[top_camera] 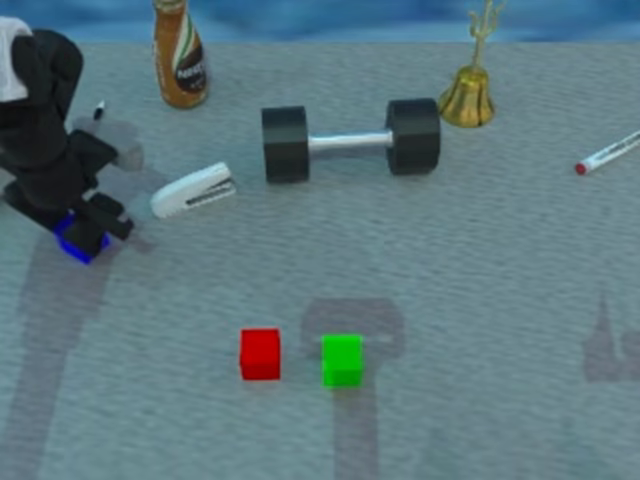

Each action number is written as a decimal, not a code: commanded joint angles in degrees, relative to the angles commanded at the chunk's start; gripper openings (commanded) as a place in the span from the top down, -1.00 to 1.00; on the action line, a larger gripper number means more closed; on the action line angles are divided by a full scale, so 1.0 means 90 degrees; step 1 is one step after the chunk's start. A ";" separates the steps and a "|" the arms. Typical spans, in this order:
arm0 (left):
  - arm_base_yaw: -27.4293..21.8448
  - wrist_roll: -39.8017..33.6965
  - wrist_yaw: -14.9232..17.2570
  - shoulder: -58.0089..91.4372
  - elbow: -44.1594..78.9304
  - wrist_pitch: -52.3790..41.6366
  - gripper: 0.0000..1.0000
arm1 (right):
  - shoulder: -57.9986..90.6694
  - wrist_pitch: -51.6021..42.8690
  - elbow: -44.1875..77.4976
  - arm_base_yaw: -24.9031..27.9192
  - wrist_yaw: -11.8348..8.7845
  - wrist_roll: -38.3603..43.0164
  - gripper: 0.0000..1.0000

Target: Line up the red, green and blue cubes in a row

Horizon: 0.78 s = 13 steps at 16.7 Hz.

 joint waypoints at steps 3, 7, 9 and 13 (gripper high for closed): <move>0.0033 0.0004 0.0005 -0.0141 0.0319 -0.0458 1.00 | 0.0000 0.0000 0.0000 0.0000 0.0000 0.0000 -1.00; 0.0111 -0.0016 -0.0004 -0.0453 0.0869 -0.1367 1.00 | 0.0000 0.0000 0.0000 0.0000 0.0000 0.0000 -1.00; 0.0122 -0.0020 -0.0005 -0.0524 0.0959 -0.1486 1.00 | 0.0000 0.0000 0.0000 0.0000 0.0000 0.0000 -1.00; 0.0086 -0.0011 -0.0008 -0.0500 0.0946 -0.1469 1.00 | 0.0000 0.0000 0.0000 0.0000 0.0000 0.0000 -1.00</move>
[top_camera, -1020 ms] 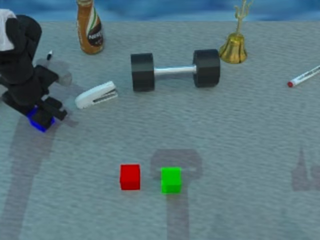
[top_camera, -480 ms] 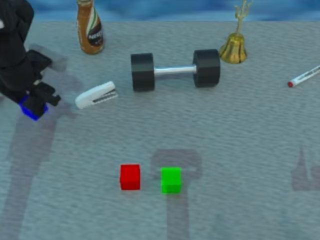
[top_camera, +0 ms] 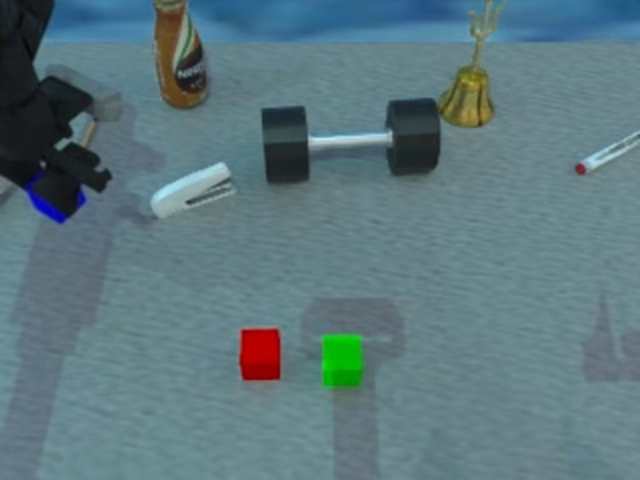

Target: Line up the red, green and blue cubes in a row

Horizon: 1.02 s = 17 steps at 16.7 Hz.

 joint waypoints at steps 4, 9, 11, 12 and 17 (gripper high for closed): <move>-0.0392 -0.0583 -0.0007 0.0154 0.0248 -0.0132 1.00 | 0.0000 0.0000 0.0000 0.0000 0.0000 0.0000 -1.00; -0.1512 -0.2416 -0.0027 0.0554 0.0941 -0.0497 1.00 | 0.0000 0.0000 0.0000 0.0000 0.0000 0.0000 -1.00; -0.2086 -0.3359 -0.0036 0.0734 0.1271 -0.0672 1.00 | 0.0000 0.0000 0.0000 0.0000 0.0000 0.0000 -1.00; -0.2389 -0.3856 -0.0042 0.0822 0.1439 -0.0761 1.00 | 0.0000 0.0000 0.0000 0.0000 0.0000 0.0000 -1.00; -0.3937 -0.6417 -0.0073 0.1215 0.2245 -0.1186 1.00 | 0.0000 0.0000 0.0000 0.0000 0.0000 0.0000 -1.00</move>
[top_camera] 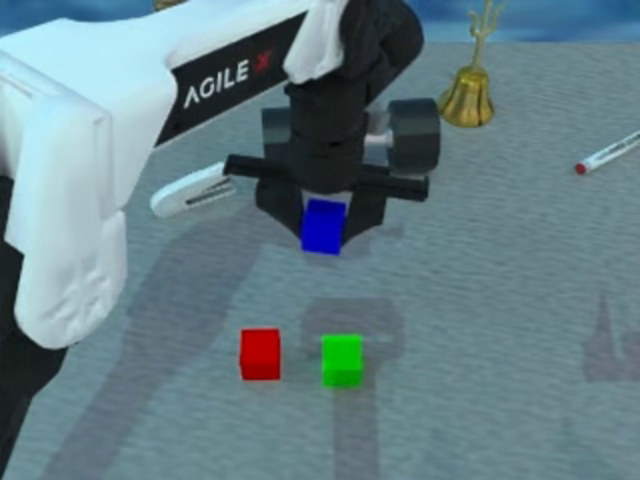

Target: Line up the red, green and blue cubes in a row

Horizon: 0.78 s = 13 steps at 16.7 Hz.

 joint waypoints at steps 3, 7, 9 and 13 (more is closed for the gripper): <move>-0.0845 -0.1411 -0.0019 0.0167 0.0404 -0.0207 1.00 | 0.0000 0.0000 0.0000 0.0000 0.0000 0.0000 -1.00; -0.1671 -0.2809 -0.0041 0.0291 0.0775 -0.0386 1.00 | 0.0000 0.0000 0.0000 0.0000 0.0000 0.0000 -1.00; -0.1887 -0.3158 -0.0047 0.0315 0.0867 -0.0428 1.00 | 0.0000 0.0000 0.0000 0.0000 0.0000 0.0000 -1.00; -0.1938 -0.3238 -0.0049 0.0320 0.0888 -0.0437 1.00 | 0.0000 0.0000 0.0000 0.0000 0.0000 0.0000 -1.00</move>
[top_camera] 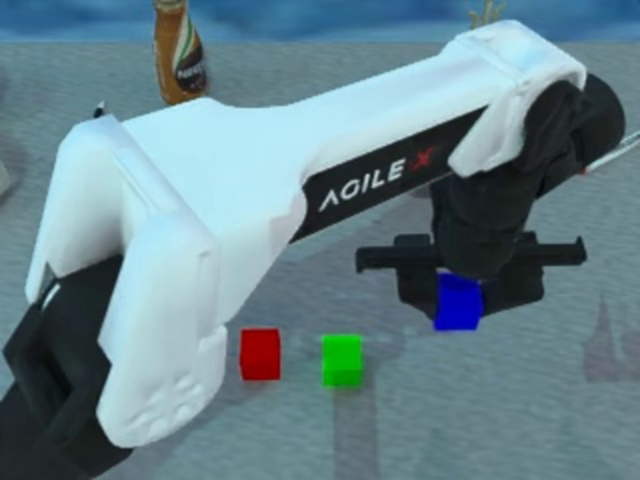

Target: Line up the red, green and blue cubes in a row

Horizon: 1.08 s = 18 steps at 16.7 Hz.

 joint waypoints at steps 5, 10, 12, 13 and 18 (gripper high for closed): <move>0.0020 0.0040 0.0004 -0.0005 -0.0272 0.0273 1.00 | 0.0000 0.0000 0.0000 0.0000 0.0000 0.0000 -1.00; 0.0044 0.0040 0.0005 0.0140 -0.1278 0.1455 1.00 | 0.0000 0.0000 0.0000 0.0000 0.0000 0.0000 -1.00; 0.0038 0.0040 0.0002 0.0180 -0.1442 0.1624 1.00 | 0.0000 0.0000 0.0000 0.0000 0.0000 0.0000 -1.00; 0.0038 0.0040 0.0002 0.0181 -0.1444 0.1626 1.00 | 0.0000 0.0000 0.0000 0.0000 0.0000 0.0000 -1.00; 0.0038 0.0040 0.0002 0.0181 -0.1444 0.1626 0.55 | 0.0000 0.0000 0.0000 0.0000 0.0000 0.0000 -1.00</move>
